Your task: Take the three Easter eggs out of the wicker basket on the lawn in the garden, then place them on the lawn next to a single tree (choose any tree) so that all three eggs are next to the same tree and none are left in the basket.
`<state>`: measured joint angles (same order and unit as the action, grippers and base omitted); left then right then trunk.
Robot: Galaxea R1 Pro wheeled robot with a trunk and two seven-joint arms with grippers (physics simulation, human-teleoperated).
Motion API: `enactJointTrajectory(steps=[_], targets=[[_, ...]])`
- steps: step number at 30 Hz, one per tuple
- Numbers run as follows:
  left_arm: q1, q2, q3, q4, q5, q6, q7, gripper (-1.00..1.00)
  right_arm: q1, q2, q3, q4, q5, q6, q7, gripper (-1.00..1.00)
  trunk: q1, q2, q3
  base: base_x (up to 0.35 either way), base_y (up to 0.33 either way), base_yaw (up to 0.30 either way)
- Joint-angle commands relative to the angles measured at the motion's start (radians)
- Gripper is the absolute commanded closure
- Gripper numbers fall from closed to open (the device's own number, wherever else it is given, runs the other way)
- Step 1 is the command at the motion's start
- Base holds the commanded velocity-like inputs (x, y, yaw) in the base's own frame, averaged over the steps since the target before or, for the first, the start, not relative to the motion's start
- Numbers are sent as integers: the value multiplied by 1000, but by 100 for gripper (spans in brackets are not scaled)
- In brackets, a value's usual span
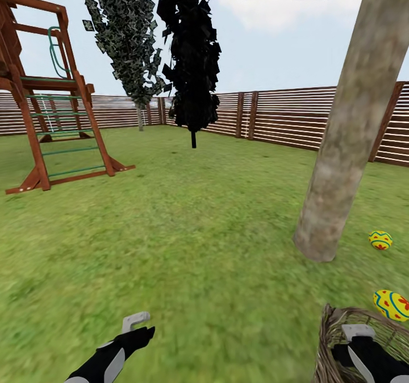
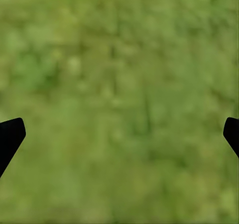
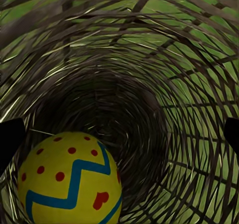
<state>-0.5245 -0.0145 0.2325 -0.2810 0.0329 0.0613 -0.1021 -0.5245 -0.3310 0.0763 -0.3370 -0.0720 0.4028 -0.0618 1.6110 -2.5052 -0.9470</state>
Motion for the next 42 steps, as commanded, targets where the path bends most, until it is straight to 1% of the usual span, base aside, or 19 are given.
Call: enactJointTrajectory(steps=[1, 5, 11, 39, 42], targets=[[0, -1, 7, -1, 3, 6, -5, -100, 0, -1, 8, -2, -8, 6, -6, -100, 0, 0, -1, 8, 0, 0], [0, -2, 7, 0, 3, 6, -6, -100, 0, -1, 8, -2, -8, 6, -6, -100, 0, 0, -1, 3, 0, 0], [0, -1, 7, 0, 2, -8, -5, -100, 0, 0, 8, -2, -9, 7, -6, -100, 2, -2, -24, 0, 0, 0], [0, -4, 6, 2, 2, -8, -5, -100, 0, 0, 10, -2, -8, 6, -6, -100, 15, -8, -132, 0, 0, 0], [0, -4, 7, 2, 2, -10, -5, -100, 0, 0, 10, -2, -8, 6, -6, -100, 15, -8, -132, 0, 0, 0]])
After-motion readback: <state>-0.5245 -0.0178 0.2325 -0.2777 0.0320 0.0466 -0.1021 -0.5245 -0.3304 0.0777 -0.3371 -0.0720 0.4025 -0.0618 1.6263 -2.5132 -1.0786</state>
